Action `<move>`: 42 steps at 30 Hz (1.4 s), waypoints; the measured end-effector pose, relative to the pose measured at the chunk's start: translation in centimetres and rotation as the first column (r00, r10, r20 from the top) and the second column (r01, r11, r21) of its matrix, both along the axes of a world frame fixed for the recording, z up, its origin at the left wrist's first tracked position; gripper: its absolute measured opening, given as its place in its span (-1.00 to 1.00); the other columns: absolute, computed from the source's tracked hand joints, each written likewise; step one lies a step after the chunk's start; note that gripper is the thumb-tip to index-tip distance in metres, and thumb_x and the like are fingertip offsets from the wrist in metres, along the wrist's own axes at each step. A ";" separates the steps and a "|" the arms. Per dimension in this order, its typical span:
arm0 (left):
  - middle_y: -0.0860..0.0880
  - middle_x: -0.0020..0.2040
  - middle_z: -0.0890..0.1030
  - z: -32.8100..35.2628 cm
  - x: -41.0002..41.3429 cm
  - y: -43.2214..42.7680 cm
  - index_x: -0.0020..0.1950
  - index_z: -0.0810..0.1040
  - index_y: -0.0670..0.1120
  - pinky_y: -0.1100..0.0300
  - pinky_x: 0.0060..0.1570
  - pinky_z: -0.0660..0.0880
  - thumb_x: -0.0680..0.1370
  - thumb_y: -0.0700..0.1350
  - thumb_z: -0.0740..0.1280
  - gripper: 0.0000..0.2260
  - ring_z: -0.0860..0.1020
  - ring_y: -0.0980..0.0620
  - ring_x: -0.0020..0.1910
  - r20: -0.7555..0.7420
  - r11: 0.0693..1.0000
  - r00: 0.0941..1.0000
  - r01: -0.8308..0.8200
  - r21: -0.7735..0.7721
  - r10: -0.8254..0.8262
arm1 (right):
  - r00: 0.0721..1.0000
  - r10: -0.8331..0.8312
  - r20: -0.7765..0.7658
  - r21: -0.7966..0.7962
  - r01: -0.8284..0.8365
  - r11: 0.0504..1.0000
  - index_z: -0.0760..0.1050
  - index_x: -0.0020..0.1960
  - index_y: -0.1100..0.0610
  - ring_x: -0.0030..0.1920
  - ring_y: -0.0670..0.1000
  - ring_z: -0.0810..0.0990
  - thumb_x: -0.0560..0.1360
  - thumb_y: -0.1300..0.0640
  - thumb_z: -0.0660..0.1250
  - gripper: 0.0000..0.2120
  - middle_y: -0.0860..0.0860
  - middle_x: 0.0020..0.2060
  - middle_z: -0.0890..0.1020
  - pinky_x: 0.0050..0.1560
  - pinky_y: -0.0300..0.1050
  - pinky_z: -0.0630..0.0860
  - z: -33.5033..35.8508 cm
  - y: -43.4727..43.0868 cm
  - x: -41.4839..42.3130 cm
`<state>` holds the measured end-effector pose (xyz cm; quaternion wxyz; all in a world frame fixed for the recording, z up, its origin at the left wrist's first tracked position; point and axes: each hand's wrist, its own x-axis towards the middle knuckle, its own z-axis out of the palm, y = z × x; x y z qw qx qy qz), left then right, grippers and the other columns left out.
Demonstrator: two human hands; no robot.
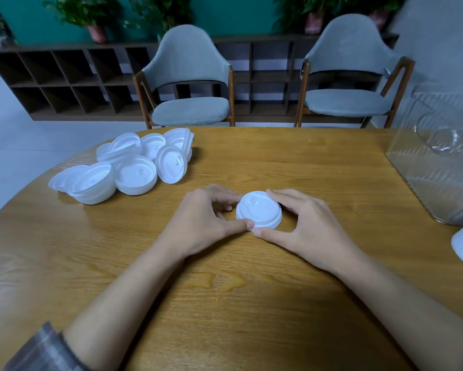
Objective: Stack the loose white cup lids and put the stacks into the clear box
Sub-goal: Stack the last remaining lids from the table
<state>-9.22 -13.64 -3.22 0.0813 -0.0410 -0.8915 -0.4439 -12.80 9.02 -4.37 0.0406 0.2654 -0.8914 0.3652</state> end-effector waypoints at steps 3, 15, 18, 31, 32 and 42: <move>0.24 0.12 0.64 0.0 0.1 -0.1 0.16 0.74 0.23 0.30 -0.05 0.54 0.39 0.11 0.65 -0.65 0.60 0.18 0.05 -0.024 0.997 0.999 0.023 -0.080 -0.025 | 1.000 -0.001 0.020 0.004 0.001 1.000 0.46 0.53 0.04 0.45 -0.20 0.41 0.37 -0.29 0.54 -0.17 -0.17 0.45 0.50 0.50 -0.22 0.29 0.1 0.0 0.0; -0.01 0.27 0.50 -1.6 -2.2 -5.1 0.24 0.66 0.01 0.21 0.23 0.40 0.57 -0.24 0.39 -0.71 0.51 0.03 0.27 -0.359 0.872 0.853 -0.459 -0.170 0.379 | 1.000 -0.019 0.017 -0.005 0.019 1.000 0.40 0.56 -0.08 0.37 -0.13 0.47 0.40 -0.26 0.55 -0.20 -0.22 0.30 0.55 0.45 -0.03 0.39 -0.5 -0.1 0.2; -0.04 0.44 0.47 -2.1 -2.5 -5.2 0.31 0.66 0.00 0.11 0.35 0.41 0.61 -0.21 0.38 -0.70 0.47 -0.04 0.41 -0.253 0.866 0.899 -0.422 -0.270 0.359 | 1.000 -0.018 -0.001 -0.001 0.018 1.000 0.46 0.51 -0.04 0.32 -0.17 0.47 0.43 -0.18 0.57 -0.29 -0.22 0.27 0.56 0.37 -0.22 0.34 -0.3 -0.3 0.4; 0.12 -0.07 0.70 -0.7 -1.6 -3.9 -0.03 0.67 0.03 -0.01 -0.01 0.57 0.54 -0.26 0.41 -0.82 0.63 0.05 -0.04 -0.357 0.870 0.863 -0.447 -0.208 0.358 | 1.000 -0.006 -0.002 0.010 0.006 1.000 0.44 0.51 -0.07 0.33 -0.19 0.44 0.44 -0.19 0.55 -0.30 -0.26 0.29 0.53 0.28 -0.36 0.25 -0.3 -0.3 0.3; 0.14 -0.09 0.69 -0.6 -1.5 -3.8 -0.05 0.65 0.04 0.00 -0.01 0.56 0.53 -0.26 0.41 -0.82 0.62 0.08 -0.06 -0.353 0.886 0.873 -0.420 -0.194 0.337 | 1.000 -0.006 -0.004 0.011 0.006 1.000 0.45 0.51 -0.07 0.33 -0.19 0.44 0.44 -0.19 0.55 -0.30 -0.26 0.29 0.52 0.29 -0.33 0.26 -0.3 -0.3 0.3; 0.06 -0.09 0.65 0.6 -0.2 -0.9 0.08 0.58 -0.02 0.30 -0.17 0.56 0.48 -0.23 0.59 -0.72 0.64 0.06 -0.08 -0.360 0.985 0.918 -0.169 0.030 0.168 | 0.999 -0.018 -0.032 0.006 0.018 1.000 0.48 0.50 0.00 0.35 -0.16 0.47 0.39 -0.21 0.59 -0.25 -0.20 0.32 0.55 0.34 -0.32 0.30 -0.2 -0.4 0.4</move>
